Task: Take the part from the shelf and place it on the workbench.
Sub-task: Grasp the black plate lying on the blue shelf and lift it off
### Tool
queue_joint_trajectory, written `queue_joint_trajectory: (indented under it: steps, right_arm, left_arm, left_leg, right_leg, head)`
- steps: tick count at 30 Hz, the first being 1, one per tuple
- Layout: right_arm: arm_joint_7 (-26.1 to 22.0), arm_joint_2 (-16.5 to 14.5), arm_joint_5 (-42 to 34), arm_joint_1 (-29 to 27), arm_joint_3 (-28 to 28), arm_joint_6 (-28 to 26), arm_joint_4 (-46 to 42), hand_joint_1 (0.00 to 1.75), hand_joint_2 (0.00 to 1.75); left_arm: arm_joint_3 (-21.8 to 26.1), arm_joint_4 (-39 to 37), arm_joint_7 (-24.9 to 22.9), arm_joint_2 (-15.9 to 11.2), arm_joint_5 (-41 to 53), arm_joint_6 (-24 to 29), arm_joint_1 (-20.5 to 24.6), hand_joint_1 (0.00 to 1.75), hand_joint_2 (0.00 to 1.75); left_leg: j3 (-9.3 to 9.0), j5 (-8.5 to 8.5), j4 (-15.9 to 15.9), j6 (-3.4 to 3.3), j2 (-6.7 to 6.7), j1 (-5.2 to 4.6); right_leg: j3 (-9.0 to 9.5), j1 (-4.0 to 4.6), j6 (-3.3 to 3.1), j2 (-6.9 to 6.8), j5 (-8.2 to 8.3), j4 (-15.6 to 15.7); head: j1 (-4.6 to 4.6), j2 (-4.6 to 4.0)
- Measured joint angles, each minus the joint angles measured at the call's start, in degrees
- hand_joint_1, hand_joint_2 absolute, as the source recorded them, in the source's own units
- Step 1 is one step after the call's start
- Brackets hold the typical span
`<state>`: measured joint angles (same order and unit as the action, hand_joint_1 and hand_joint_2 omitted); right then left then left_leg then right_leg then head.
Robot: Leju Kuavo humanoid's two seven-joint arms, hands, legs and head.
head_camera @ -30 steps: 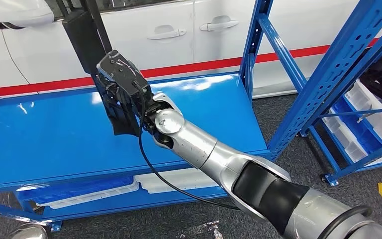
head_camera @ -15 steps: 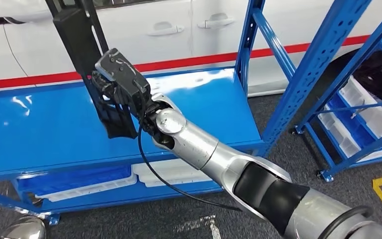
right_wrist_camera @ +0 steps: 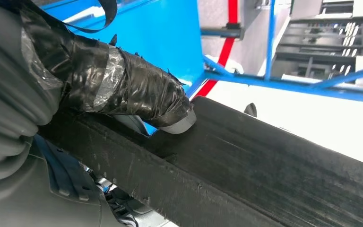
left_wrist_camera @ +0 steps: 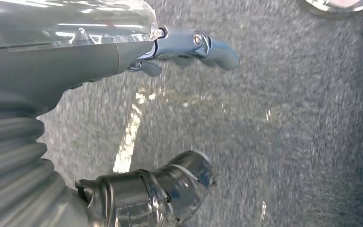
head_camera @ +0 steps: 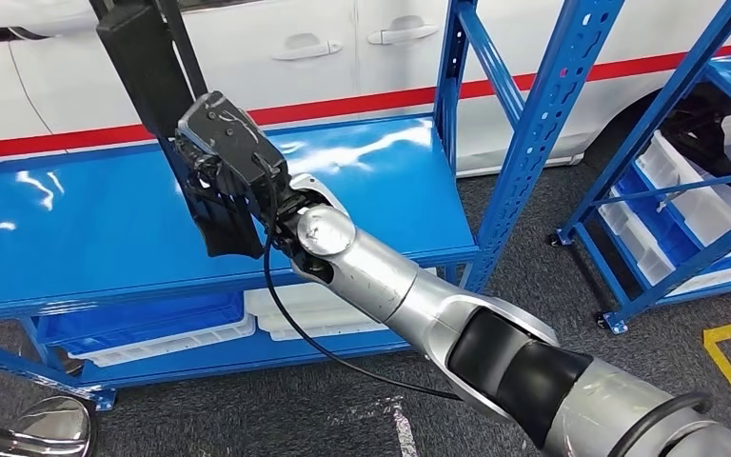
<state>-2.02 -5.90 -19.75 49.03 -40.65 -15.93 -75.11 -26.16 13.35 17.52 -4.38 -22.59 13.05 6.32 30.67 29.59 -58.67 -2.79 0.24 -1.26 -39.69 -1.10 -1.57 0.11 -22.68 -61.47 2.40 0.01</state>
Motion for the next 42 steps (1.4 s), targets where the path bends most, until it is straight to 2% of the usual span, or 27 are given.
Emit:
queue_joint_trajectory:
  steps: [2, 3, 4, 6, 7, 8, 9, 11, 12, 14, 17, 18, 20, 23, 24, 25, 26, 27, 29, 31, 33, 34, 36, 38, 39, 40, 42]
  right_arm:
    - [0.06, 0.09, 0.3, -0.11, 0.01, 0.0, -0.07, 1.75, 1.75]
    - [0.11, 0.17, 0.4, -0.13, 0.01, 0.02, -0.09, 1.75, 1.75]
    - [0.14, 0.27, 0.45, -0.12, 0.02, 0.04, -0.09, 1.75, 1.75]
    - [0.19, 0.42, 0.49, -0.11, 0.02, 0.11, -0.08, 1.75, 1.75]
    - [0.2, 0.46, 0.5, -0.21, 0.02, 0.15, -0.08, 1.75, 1.75]
    - [0.24, 0.5, 0.5, -0.34, 0.02, 0.23, -0.07, 1.75, 1.75]
    - [0.31, 0.54, 0.51, -0.43, 0.02, 0.38, -0.04, 1.75, 1.75]
    - [0.58, 0.59, 0.6, -0.46, 0.0, 0.89, 0.04, 1.75, 1.75]
    - [0.73, 0.54, 0.65, -0.48, -0.03, 1.16, 0.07, 1.75, 1.75]
    - [0.97, 0.44, 0.78, -0.63, -0.12, 1.53, 0.17, 1.75, 1.75]
    - [1.11, 0.34, 0.99, -0.79, -0.25, 1.82, 0.36, 1.75, 1.75]
    - [1.14, 0.28, 1.08, -0.78, -0.27, 1.86, 0.4, 1.75, 1.75]
    - [1.16, 0.14, 1.19, -0.74, -0.3, 1.87, 0.46, 1.75, 1.75]
    - [1.19, 0.09, 1.39, -0.75, -0.32, 2.02, 0.61, 1.75, 1.75]
    - [1.22, 0.08, 1.49, -0.78, -0.35, 2.14, 0.74, 1.75, 1.75]
    - [1.26, 0.06, 1.58, -0.81, -0.4, 2.29, 0.9, 1.75, 1.75]
    - [1.31, 0.03, 1.7, -0.84, -0.46, 2.45, 1.07, 1.75, 1.75]
    - [1.33, -0.03, 1.89, -0.85, -0.51, 2.63, 1.21, 1.75, 1.75]
    - [1.34, -0.29, 2.46, -0.8, -0.6, 3.01, 1.43, 1.75, 1.75]
    - [1.32, -0.66, 3.1, -0.73, -0.75, 3.45, 1.71, 1.75, 1.75]
    - [1.26, -1.0, 3.68, -0.7, -0.94, 3.94, 2.16, 1.75, 1.75]
    - [1.18, -1.14, 4.02, -0.64, -1.01, 4.14, 2.42, 1.75, 1.75]
    - [0.76, -1.22, 4.86, -0.43, -1.14, 4.7, 2.94, 1.75, 1.75]
    - [0.02, -1.23, 5.76, -0.38, -1.27, 5.52, 3.37, 1.75, 1.75]
    - [-0.29, -1.22, 6.07, -0.5, -1.33, 5.85, 3.57, 1.75, 1.75]
    - [-0.46, -1.22, 6.23, -0.62, -1.41, 6.07, 3.77, 1.75, 1.75]
    - [-0.59, -1.22, 6.39, -0.73, -1.58, 6.24, 4.08, 1.75, 1.75]
  left_arm:
    - [0.0, 0.0, -0.01, -0.1, -0.07, 0.07, 0.02, 0.0, 1.75]
    - [0.0, 0.0, 0.01, -0.12, -0.09, 0.09, 0.04, 0.0, 1.75]
    - [0.0, 0.0, 0.01, -0.07, -0.1, 0.09, 0.08, 0.0, 1.75]
    - [0.0, 0.0, 0.02, 0.08, -0.09, 0.08, 0.16, 0.0, 1.75]
    - [0.0, 0.0, 0.01, 0.15, -0.09, 0.08, 0.16, 0.0, 1.75]
    - [0.0, 0.0, 0.0, 0.2, -0.09, 0.08, 0.15, 0.0, 1.75]
    - [0.0, 0.0, -0.01, 0.25, -0.09, 0.08, 0.14, 0.0, 1.75]
    - [0.0, 0.0, -0.03, 0.31, -0.07, 0.08, 0.16, 0.0, 1.75]
    - [0.0, 0.0, -0.07, 0.28, -0.04, 0.08, 0.19, 0.0, 1.75]
    - [0.0, 0.0, -0.16, 0.19, 0.03, 0.08, 0.14, 0.0, 1.75]
    - [0.0, -0.01, -0.28, 0.27, 0.06, 0.08, -0.12, 0.0, 1.75]
    - [0.0, -0.01, -0.31, 0.29, 0.05, 0.08, -0.18, 0.0, 1.75]
    - [0.0, -0.02, -0.35, 0.28, 0.05, 0.08, -0.21, 0.0, 1.75]
    - [0.0, -0.01, -0.36, 0.28, 0.06, 0.07, -0.14, 0.0, 1.75]
    - [0.0, -0.01, -0.37, 0.31, 0.06, 0.05, -0.12, 0.0, 1.75]
    - [0.0, -0.01, -0.38, 0.34, 0.06, 0.03, -0.11, 0.0, 1.75]
    - [0.0, -0.01, -0.4, 0.37, 0.06, 0.02, -0.07, 0.0, 1.75]
    - [0.0, -0.01, -0.43, 0.36, 0.07, 0.02, 0.01, 0.0, 1.75]
    - [0.0, 0.0, -0.46, 0.22, 0.13, 0.01, 0.39, 0.0, 1.75]
    - [0.0, 0.0, -0.39, 0.09, 0.24, -0.03, 0.75, 0.0, 1.75]
    - [0.0, 0.0, -0.07, -0.04, 0.39, -0.27, 0.85, 0.0, 1.75]
    - [0.0, 0.0, 0.18, -0.1, 0.49, -0.53, 0.87, 0.0, 1.75]
    - [0.0, 0.0, 0.6, -0.07, 0.67, -1.03, 0.96, 0.0, 1.75]
    - [0.0, 0.0, 0.74, 0.03, 0.78, -1.26, 1.02, 0.0, 1.75]
    - [0.0, 0.0, 0.74, 0.08, 0.8, -1.28, 1.0, 0.0, 1.75]
    - [0.0, 0.0, 0.73, 0.12, 0.82, -1.31, 0.98, 0.0, 1.75]
    - [0.0, 0.0, 0.73, 0.19, 0.84, -1.35, 0.97, 0.0, 1.75]
  left_leg:
    - [-0.22, -2.18, 2.44, -0.43, 0.08, -0.08]
    - [-0.33, -3.33, 3.76, -0.58, 0.25, 0.05]
    - [-0.22, -4.45, 4.78, -0.56, 0.42, 0.28]
    - [1.03, -5.71, 4.97, -0.33, 0.59, 0.59]
    - [1.89, -6.13, 4.61, -0.14, 0.62, 0.77]
    - [2.85, -6.45, 4.07, 0.12, 0.64, 1.01]
    - [3.91, -6.71, 3.37, 0.41, 0.65, 1.31]
    - [6.26, -6.94, 1.28, 1.21, 0.63, 1.99]
    - [7.45, -6.92, 0.0, 1.67, 0.54, 2.13]
    - [9.09, -7.03, -1.94, 2.46, 0.33, 2.08]
    - [10.19, -7.52, -2.5, 3.08, 0.16, 2.23]
    - [10.67, -6.47, -3.15, 3.32, 0.16, 2.32]
    - [11.82, -2.67, -6.21, 3.79, 0.16, 2.42]
    - [13.51, 2.78, -14.64, 4.17, 0.15, 2.41]
    - [13.45, 3.43, -16.9, 4.11, 0.14, 2.4]
    - [12.56, 3.01, -17.42, 3.89, 0.12, 2.36]
    - [10.6, 1.88, -15.87, 3.45, 0.07, 2.21]
    - [7.84, 0.72, -12.75, 2.81, -0.02, 1.99]
    - [1.83, 0.78, -4.44, 1.36, -0.07, 1.36]
    - [-0.72, 1.34, 0.26, 0.58, 0.01, 0.78]
    - [-0.99, -0.46, 2.13, 0.28, 0.07, 0.59]
    - [-1.25, -1.49, 3.29, 0.14, 0.12, 0.66]
    - [-1.27, -3.49, 4.93, 0.15, 0.27, 1.03]
    - [-0.09, -4.28, 4.62, 0.23, 0.34, 0.96]
    - [0.61, -4.43, 4.13, 0.34, 0.34, 0.96]
    - [1.34, -4.5, 3.51, 0.37, 0.33, 0.96]
    - [2.79, -4.35, 1.81, 0.64, 0.27, 1.05]
  right_leg:
    - [0.04, -0.03, 0.54, 0.01, 0.5, 0.93]
    - [-0.21, 0.1, 0.73, 0.06, -0.56, 0.47]
    - [-0.79, 0.21, 0.92, 0.1, -2.71, -1.31]
    - [-2.41, 0.07, 1.43, 0.12, -8.04, -7.88]
    - [-3.01, -0.07, 1.75, 0.1, -9.62, -11.26]
    - [-2.96, -0.24, 2.12, 0.08, -9.91, -13.32]
    - [-2.05, -0.48, 2.56, 0.04, -9.13, -13.51]
    - [2.16, -1.18, 3.72, -0.14, -7.09, -8.38]
    - [4.23, -1.24, 3.93, -0.13, -6.84, -5.34]
    - [5.82, -1.22, 3.43, 0.05, -7.59, -2.32]
    - [4.54, -1.13, 1.48, 0.12, -6.79, -2.65]
    - [4.03, -1.19, 1.0, 0.06, -6.23, -2.54]
    - [3.1, -1.26, 0.43, 0.0, -5.16, -2.24]
    - [1.56, -1.08, 0.25, -0.02, -3.73, -2.03]
    - [0.88, -0.95, 0.21, -0.03, -3.18, -2.02]
    - [0.21, -0.8, 0.18, -0.05, -2.65, -2.02]
    - [-0.44, -0.63, 0.15, -0.04, -2.11, -1.99]
    - [-0.95, -0.51, 0.13, -0.02, -1.58, -1.95]
    - [-1.42, -0.5, 0.37, -0.06, -0.53, -1.41]
    - [-1.13, -0.91, 1.07, -0.21, 0.58, -0.24]
    - [-0.63, -1.09, 1.84, -0.28, 1.68, 1.14]
    - [-0.76, -0.94, 2.05, -0.25, 1.41, 1.12]
    - [-2.28, -0.57, 2.11, -0.14, -1.75, -2.55]
    - [-4.6, -0.41, 2.13, -0.06, -6.19, -9.74]
    - [-5.07, -0.38, 2.22, -0.07, -7.35, -12.32]
    - [-4.7, -0.38, 2.3, -0.09, -7.59, -13.1]
    - [-0.86, -0.44, 2.35, -0.17, -5.84, -8.2]
  head:
    - [-0.02, 0.01]
    - [0.02, 0.0]
    - [0.04, 0.01]
    - [0.08, 0.0]
    - [0.06, 0.0]
    - [0.07, -0.01]
    - [0.07, -0.01]
    - [0.08, -0.01]
    - [0.1, 0.0]
    - [0.15, 0.01]
    - [0.14, 0.01]
    - [0.15, 0.01]
    - [0.07, 0.01]
    - [0.04, 0.0]
    - [0.04, -0.01]
    - [0.04, -0.01]
    - [0.03, -0.01]
    - [0.04, -0.01]
    - [0.06, -0.01]
    - [0.03, 0.0]
    - [-0.01, 0.01]
    - [0.0, 0.01]
    - [0.07, -0.01]
    - [0.08, -0.01]
    - [0.08, -0.01]
    - [0.08, -0.01]
    - [0.08, -0.01]
